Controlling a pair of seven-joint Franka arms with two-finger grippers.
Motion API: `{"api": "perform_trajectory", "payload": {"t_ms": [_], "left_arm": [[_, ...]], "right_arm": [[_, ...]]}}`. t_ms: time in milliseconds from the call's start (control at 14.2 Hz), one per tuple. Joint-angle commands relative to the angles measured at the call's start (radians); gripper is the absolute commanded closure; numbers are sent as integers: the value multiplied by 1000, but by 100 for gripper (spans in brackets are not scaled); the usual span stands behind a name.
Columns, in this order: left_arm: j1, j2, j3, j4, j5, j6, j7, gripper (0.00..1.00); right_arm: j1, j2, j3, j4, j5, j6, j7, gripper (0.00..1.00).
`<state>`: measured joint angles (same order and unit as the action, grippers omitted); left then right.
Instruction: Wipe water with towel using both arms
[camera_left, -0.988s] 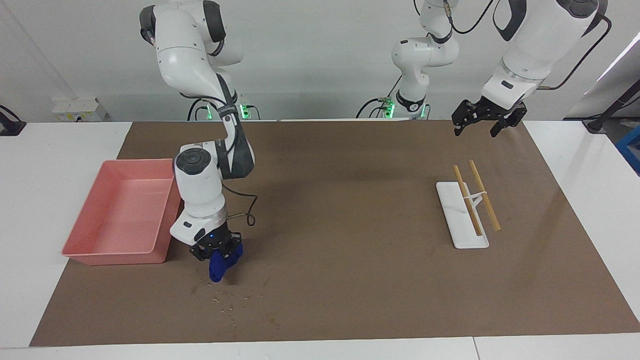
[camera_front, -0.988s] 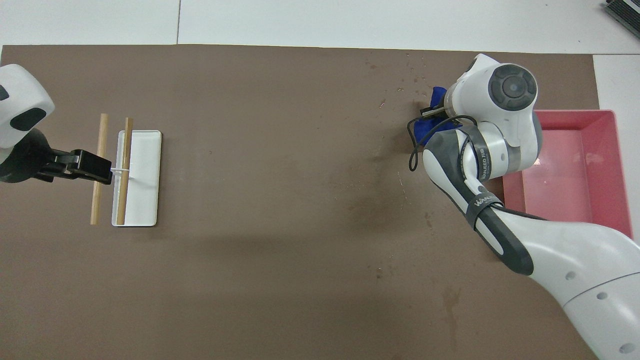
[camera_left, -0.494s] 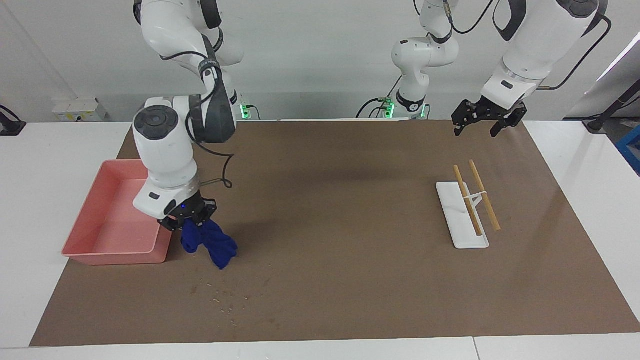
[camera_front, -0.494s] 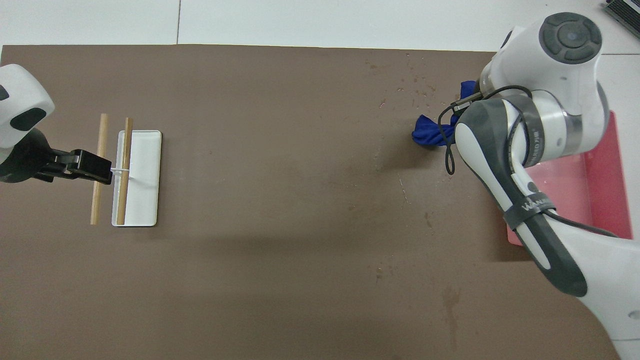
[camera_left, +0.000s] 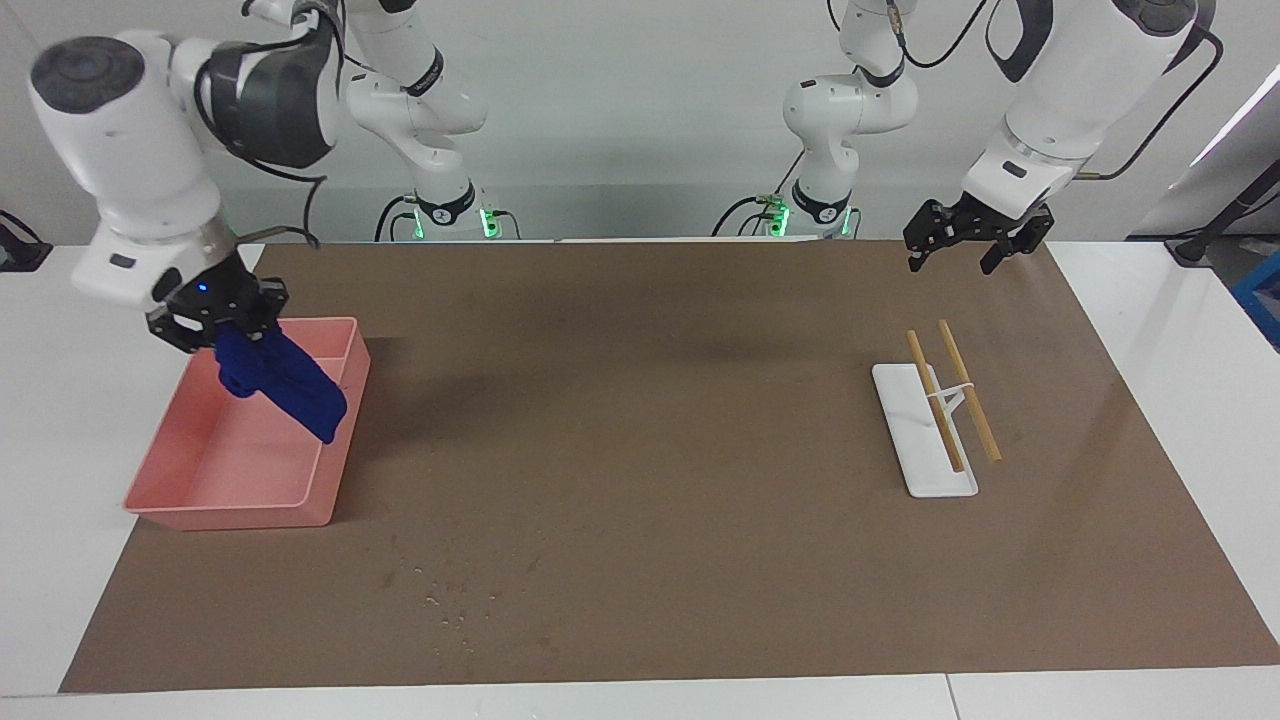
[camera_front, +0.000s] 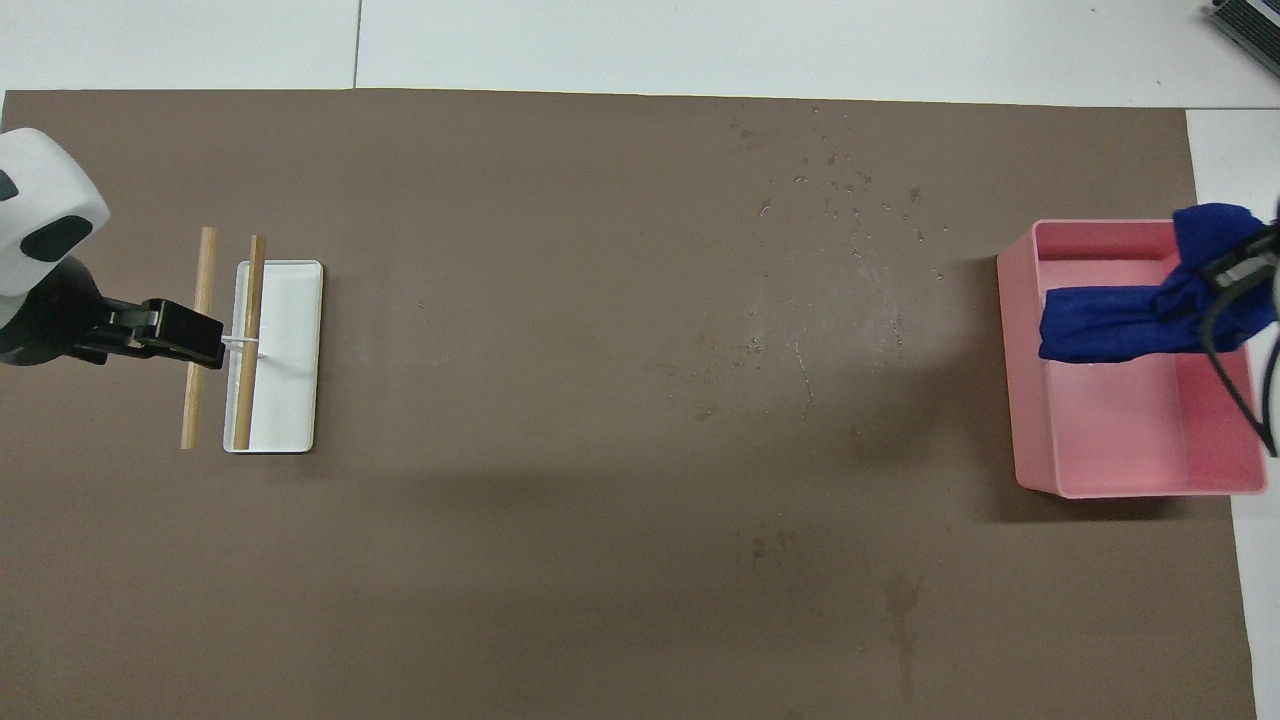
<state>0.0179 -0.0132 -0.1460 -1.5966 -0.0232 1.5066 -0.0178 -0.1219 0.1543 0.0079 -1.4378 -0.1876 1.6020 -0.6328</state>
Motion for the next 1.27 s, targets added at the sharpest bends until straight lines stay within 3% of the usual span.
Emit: {"api": "perform_trajectory", "payload": {"t_ms": [0, 212, 282, 353, 776, 988, 1200], "left_arm": [[8, -11, -1, -16, -11, 17, 9, 0], [8, -11, -1, -16, -11, 17, 9, 0], [8, -11, -1, -17, -11, 17, 9, 0], [8, -11, -1, -16, -11, 17, 9, 0], [8, -11, -1, -17, -11, 17, 9, 0], [8, -10, -1, -17, -11, 17, 9, 0], [8, -11, -1, -16, -11, 17, 9, 0]], "right_arm": [[-99, -35, 15, -61, -20, 34, -125, 100], [-108, -113, 14, -244, -15, 181, -120, 100], [-114, -139, 15, -306, -9, 232, -128, 64], [-123, -157, 15, -343, -3, 242, -131, 1], [-134, -162, 15, -349, 60, 230, -142, 0], [-130, -163, 15, -339, 178, 167, -131, 0], [-73, -202, 50, -319, 217, 115, 53, 0]]}}
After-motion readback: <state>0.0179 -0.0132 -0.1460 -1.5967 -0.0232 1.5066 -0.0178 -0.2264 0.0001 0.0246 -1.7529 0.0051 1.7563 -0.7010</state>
